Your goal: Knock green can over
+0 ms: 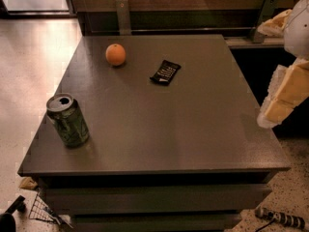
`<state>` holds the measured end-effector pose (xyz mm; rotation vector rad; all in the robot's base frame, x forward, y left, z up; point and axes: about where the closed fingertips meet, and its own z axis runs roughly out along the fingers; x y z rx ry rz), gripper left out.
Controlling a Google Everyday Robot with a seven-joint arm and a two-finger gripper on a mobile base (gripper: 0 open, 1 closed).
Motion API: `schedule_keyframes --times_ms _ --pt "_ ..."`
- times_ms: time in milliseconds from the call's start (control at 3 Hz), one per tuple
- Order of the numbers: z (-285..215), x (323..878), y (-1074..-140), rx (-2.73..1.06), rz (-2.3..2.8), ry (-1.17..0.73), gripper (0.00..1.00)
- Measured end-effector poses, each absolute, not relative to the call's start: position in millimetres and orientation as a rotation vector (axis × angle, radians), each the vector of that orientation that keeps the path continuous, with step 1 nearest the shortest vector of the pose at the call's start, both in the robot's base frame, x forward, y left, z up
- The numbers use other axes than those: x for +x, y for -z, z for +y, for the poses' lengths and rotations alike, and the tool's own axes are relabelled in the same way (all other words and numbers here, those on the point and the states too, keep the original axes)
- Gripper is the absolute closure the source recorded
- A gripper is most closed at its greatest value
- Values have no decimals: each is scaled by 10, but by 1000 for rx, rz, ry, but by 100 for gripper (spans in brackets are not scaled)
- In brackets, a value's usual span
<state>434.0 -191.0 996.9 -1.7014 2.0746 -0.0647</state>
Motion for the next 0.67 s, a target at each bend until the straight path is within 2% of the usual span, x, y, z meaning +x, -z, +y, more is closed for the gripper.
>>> schedule_keyframes --times_ms 667 --pt "-1194 4475 -9498 -1642 1676 -362 0"
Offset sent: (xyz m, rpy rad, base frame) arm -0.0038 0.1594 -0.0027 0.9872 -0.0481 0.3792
